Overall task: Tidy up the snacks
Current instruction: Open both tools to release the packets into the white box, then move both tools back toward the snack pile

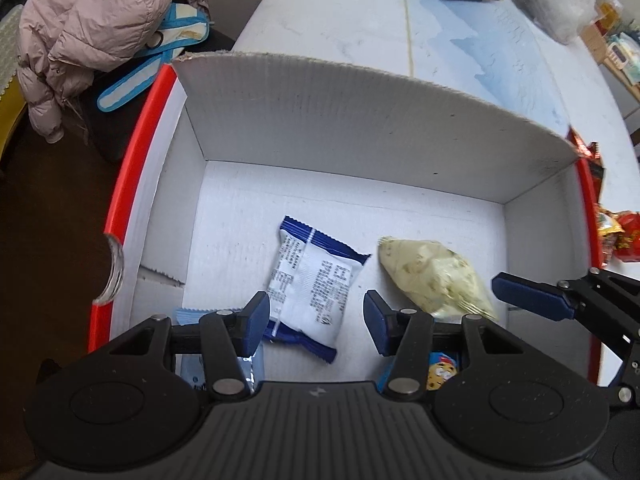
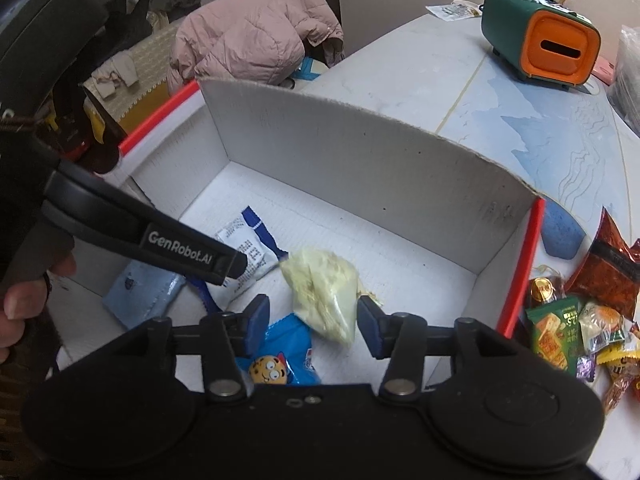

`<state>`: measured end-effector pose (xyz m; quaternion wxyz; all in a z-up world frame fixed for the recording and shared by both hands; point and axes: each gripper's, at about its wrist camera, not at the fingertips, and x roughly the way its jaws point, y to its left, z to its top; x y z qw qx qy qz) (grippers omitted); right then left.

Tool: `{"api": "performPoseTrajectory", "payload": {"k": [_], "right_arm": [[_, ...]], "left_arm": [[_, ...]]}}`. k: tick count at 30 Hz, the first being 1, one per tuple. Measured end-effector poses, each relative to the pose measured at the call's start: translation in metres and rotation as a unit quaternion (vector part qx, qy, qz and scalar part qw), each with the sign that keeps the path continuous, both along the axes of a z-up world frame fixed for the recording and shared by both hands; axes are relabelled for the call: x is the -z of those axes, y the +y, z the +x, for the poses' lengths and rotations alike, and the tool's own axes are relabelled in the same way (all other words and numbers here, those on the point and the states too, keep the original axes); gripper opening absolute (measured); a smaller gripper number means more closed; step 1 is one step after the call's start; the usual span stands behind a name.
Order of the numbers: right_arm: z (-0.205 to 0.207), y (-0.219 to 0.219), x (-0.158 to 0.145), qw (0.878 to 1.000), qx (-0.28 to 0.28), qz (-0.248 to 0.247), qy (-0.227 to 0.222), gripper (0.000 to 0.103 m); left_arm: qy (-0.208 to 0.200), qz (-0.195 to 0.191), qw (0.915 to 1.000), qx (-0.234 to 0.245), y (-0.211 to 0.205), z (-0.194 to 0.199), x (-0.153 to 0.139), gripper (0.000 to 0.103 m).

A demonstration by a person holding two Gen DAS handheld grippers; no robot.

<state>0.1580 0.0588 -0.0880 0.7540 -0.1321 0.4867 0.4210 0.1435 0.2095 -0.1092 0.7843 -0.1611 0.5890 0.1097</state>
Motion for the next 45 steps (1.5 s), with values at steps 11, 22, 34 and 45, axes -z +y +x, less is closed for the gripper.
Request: {"api": "performPoseTrajectory", "payload": {"k": [11,22,34,45], "right_arm": [[-0.016,-0.024,-0.034,0.999,0.004,0.054,-0.006,0.056],[-0.029,-0.067,-0.068,0.994,0.024,0.103,-0.025,0.07],[-0.038,-0.136,-0.088,0.988,0.055,0.134,-0.055,0.088],[-0.033,-0.216,-0.087,0.981,0.104,0.15,-0.065,0.097]], "left_arm": [[-0.058,0.001,0.9981,0.02,-0.017,-0.027,-0.041,0.052],[-0.129,0.023,0.9907,0.036,-0.051,-0.054,-0.081,0.059],[-0.197,0.042,0.9772,0.068,-0.11,-0.072,-0.103,0.067],[-0.221,0.027,0.9711,0.086,-0.168,-0.068,-0.104,0.074]]}}
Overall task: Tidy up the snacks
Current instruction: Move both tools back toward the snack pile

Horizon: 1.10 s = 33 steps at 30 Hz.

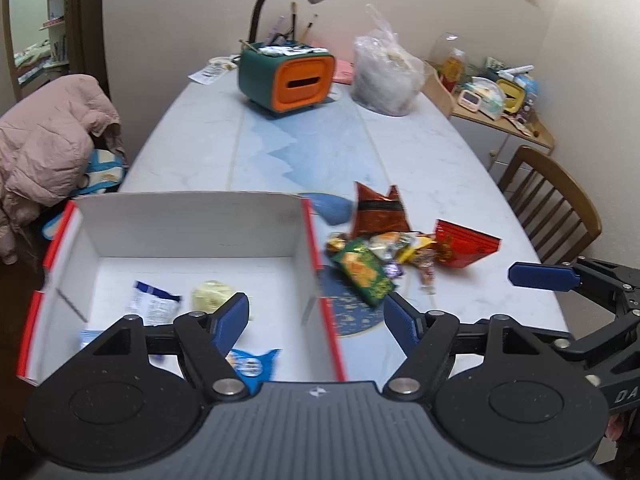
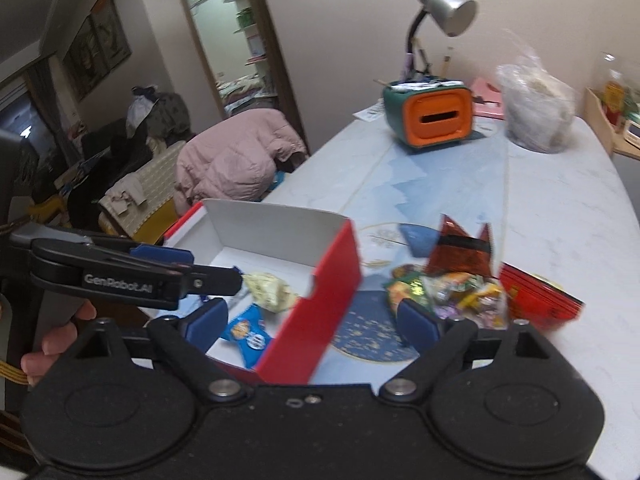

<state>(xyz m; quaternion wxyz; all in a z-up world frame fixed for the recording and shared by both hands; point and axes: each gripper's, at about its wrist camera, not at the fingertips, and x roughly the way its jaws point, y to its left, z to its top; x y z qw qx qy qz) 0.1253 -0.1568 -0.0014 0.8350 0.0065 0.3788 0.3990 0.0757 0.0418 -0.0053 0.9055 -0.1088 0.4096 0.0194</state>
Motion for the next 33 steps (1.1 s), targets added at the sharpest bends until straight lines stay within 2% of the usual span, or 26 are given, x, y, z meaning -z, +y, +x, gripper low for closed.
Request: {"api": "performPoseTrajectory", "payload": {"k": [2,5,10,15,21,27,33], "right_arm": [[0.001,-0.013,0.0,1.0,0.009,0.004,-0.006,0.101],[0.005,-0.031,0.003,1.0,0.016,0.0,-0.012,0.102],[0.017,-0.063,0.013,0.999,0.03,-0.022,-0.017,0.102],[0.034,-0.093,0.021,0.998,0.037,-0.039,-0.018,0.102],[0.06,-0.116,0.035,0.997,0.015,-0.074,-0.033,0.102],[0.093,-0.123,0.054,0.994,-0.011,-0.102,-0.035,0.102],[0.117,-0.115,0.074,0.99,-0.054,-0.127,-0.039,0.101]], "left_arm": [[0.001,-0.009,1.0,-0.002,-0.01,0.004,0.003,0.074],[0.003,-0.018,0.9998,-0.005,-0.027,0.011,0.007,0.074],[0.001,-0.013,0.9999,-0.011,-0.06,0.024,0.014,0.075],[0.012,-0.008,0.9992,-0.038,-0.084,0.044,0.025,0.075],[0.037,-0.013,0.9959,-0.081,-0.102,0.075,0.043,0.075],[0.075,-0.018,0.9888,-0.127,-0.113,0.105,0.066,0.075],[0.111,-0.032,0.9773,-0.178,-0.107,0.13,0.089,0.075]]}}
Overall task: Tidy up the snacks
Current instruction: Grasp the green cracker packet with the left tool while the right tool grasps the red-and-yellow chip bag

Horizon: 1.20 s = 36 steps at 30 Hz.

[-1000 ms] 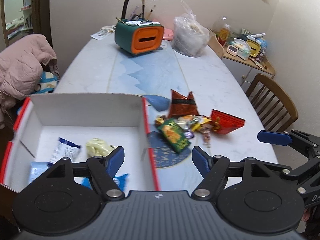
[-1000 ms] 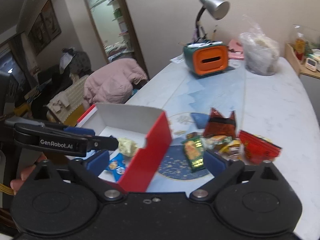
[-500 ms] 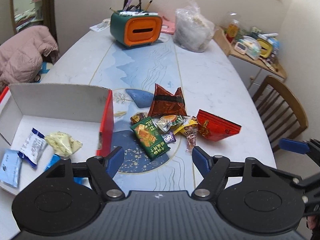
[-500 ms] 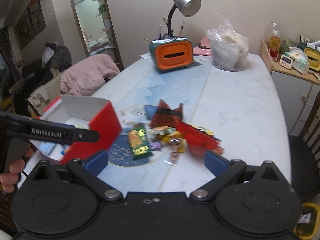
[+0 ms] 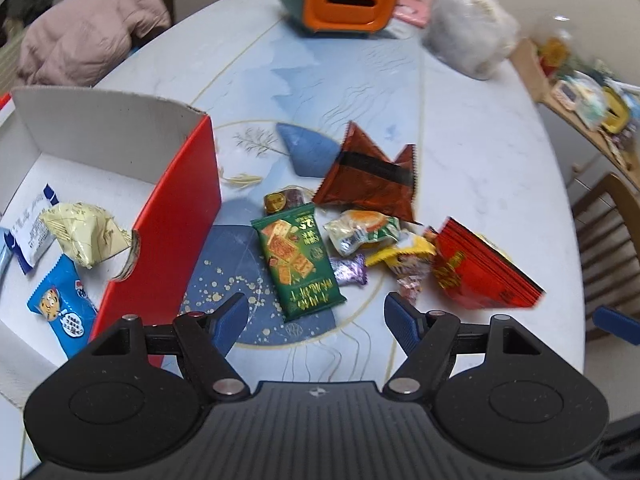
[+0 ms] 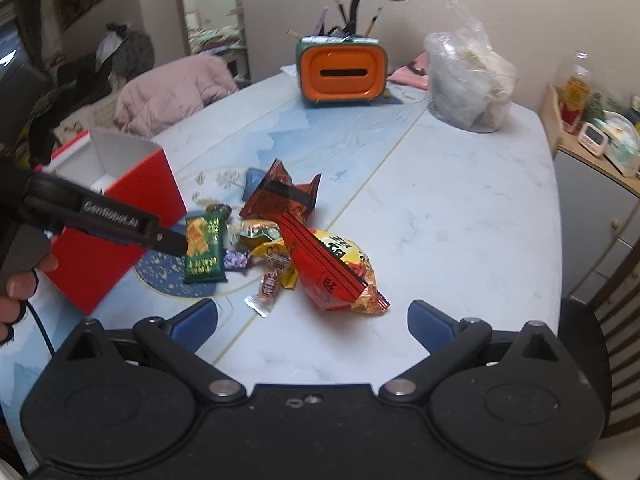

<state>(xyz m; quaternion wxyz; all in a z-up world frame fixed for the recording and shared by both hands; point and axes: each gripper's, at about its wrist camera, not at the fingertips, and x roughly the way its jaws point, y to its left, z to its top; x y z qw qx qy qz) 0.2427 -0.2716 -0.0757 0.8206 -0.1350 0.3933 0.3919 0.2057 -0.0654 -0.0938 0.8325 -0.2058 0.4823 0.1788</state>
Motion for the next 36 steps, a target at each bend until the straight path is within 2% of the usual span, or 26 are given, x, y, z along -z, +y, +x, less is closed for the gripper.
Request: {"api": "performPoseTrajectory", "payload": {"k": [8,21,27,32,35,36], "right_arm": [[0.024,0.016,0.024,0.999,-0.038,-0.022,-0.002,0.098],[0.053,0.044,0.054,0.996,-0.074,-0.047,-0.008,0.09],[0.062,0.056,0.062,0.995,-0.081,-0.051,-0.01,0.087],[0.065,0.062,0.067,0.996,-0.079,-0.052,-0.008,0.079],[0.065,0.064,0.068,0.995,-0.078,-0.053,-0.013,0.074],[0.064,0.064,0.068,0.995,-0.076,-0.055,-0.015,0.074]], "left_arm": [[0.038,-0.008,0.9974,-0.061,0.011,0.029,0.03,0.075],[0.059,-0.029,0.9917,-0.111,0.028,0.044,0.063,0.075],[0.056,-0.018,0.9922,-0.11,0.029,0.05,0.066,0.075],[0.056,-0.003,0.9929,-0.105,0.026,0.053,0.067,0.074],[0.055,0.007,0.993,-0.104,0.024,0.052,0.067,0.069],[0.054,0.009,0.9934,-0.101,0.023,0.052,0.066,0.065]]}}
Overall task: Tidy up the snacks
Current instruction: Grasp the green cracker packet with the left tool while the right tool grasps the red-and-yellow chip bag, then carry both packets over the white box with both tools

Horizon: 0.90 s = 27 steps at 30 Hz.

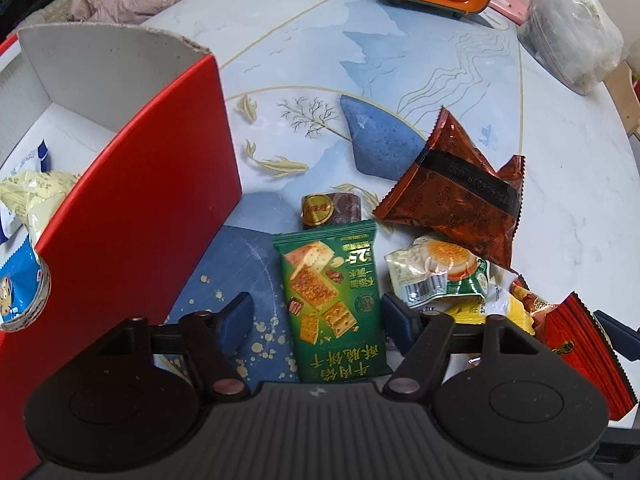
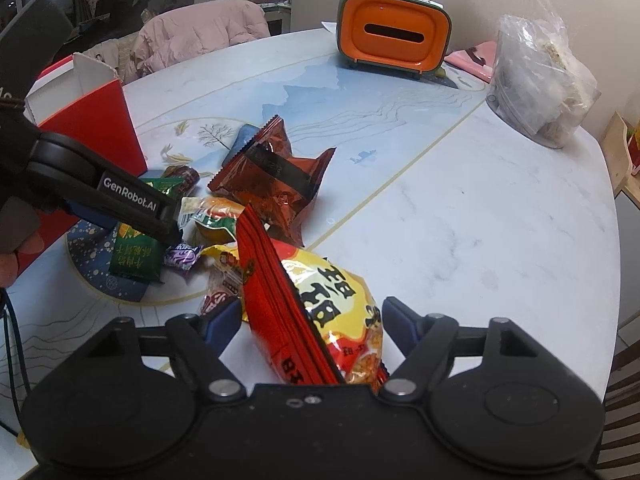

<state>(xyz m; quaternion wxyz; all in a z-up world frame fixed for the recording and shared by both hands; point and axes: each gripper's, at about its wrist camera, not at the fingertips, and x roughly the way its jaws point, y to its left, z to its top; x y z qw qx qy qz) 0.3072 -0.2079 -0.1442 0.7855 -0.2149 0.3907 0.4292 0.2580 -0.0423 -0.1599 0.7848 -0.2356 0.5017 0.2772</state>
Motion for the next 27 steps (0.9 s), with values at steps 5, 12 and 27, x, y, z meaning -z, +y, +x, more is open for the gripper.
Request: {"api": "performPoseTrajectory", "payload": {"k": [5,12,27], "right_arm": [[0.0,-0.001,0.0,1.0,0.007,0.002,-0.001,0.063],[-0.004,-0.008,-0.003,1.0,0.024,0.009,0.009,0.058],[-0.034,-0.043,-0.037,0.995,0.066,0.055,0.055,0.057]], "left_arm": [[0.002,0.011,0.9999,0.005,-0.002,-0.002,-0.002,0.049],[-0.001,0.001,1.0,0.001,0.002,-0.007,-0.002,0.047],[-0.018,-0.027,0.9991,0.029,-0.009,-0.038,-0.029,0.045]]}}
